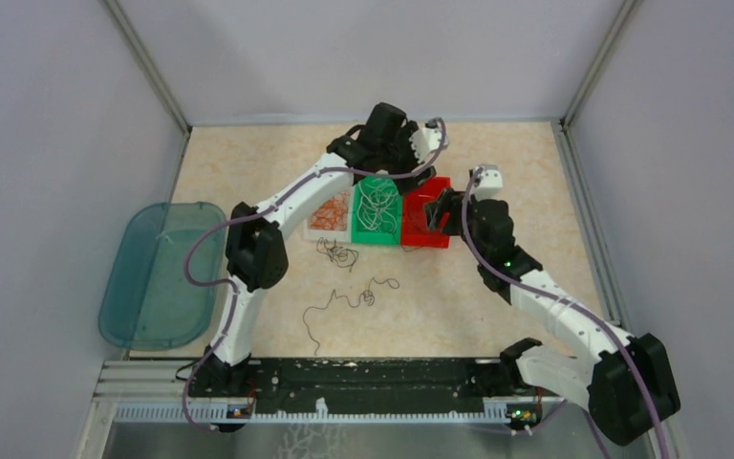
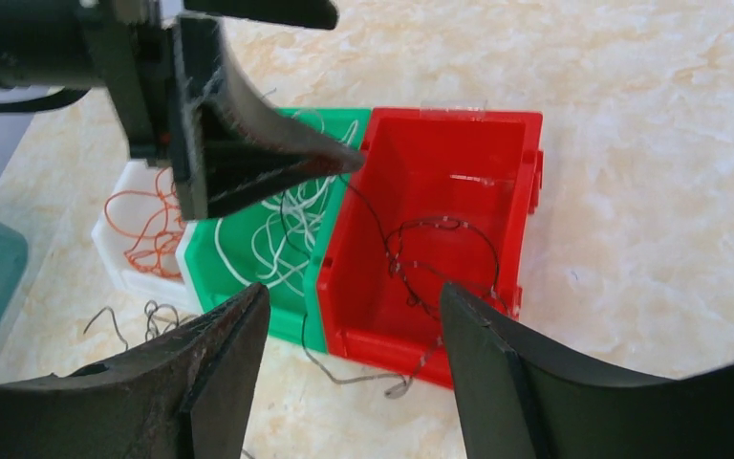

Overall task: Untangle the cables
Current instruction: Place the cable in the bin, then pick up the cable at the center of the board.

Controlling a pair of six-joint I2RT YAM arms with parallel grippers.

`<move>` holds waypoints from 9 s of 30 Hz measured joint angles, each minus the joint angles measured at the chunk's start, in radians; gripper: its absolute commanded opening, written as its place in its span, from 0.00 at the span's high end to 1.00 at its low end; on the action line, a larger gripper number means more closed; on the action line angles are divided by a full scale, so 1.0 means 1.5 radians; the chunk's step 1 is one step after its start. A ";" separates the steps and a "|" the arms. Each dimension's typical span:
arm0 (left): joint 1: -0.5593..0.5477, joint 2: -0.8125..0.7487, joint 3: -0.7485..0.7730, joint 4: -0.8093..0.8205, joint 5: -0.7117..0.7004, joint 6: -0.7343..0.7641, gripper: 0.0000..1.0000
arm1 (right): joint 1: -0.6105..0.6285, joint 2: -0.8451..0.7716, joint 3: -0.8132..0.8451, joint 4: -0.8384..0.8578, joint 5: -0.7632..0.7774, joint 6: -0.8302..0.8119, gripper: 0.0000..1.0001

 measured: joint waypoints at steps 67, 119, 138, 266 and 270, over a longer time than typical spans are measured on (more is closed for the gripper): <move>0.395 -0.433 -0.355 0.057 0.269 -0.144 0.02 | -0.039 0.458 0.374 -0.212 0.010 -0.034 1.00; 0.426 -0.440 -0.380 0.073 0.274 -0.152 0.01 | 0.123 0.494 0.515 -0.208 0.107 -0.170 0.60; 0.453 -0.441 -0.388 0.083 0.286 -0.157 0.01 | 0.130 0.657 0.568 -0.237 0.107 -0.097 0.70; 0.475 -0.520 -0.473 -0.019 0.317 -0.052 0.01 | 0.355 0.398 0.097 -0.038 -0.047 -0.132 1.00; 0.475 -0.520 -0.473 -0.019 0.317 -0.052 0.01 | 0.345 0.339 0.103 -0.080 -0.044 -0.126 1.00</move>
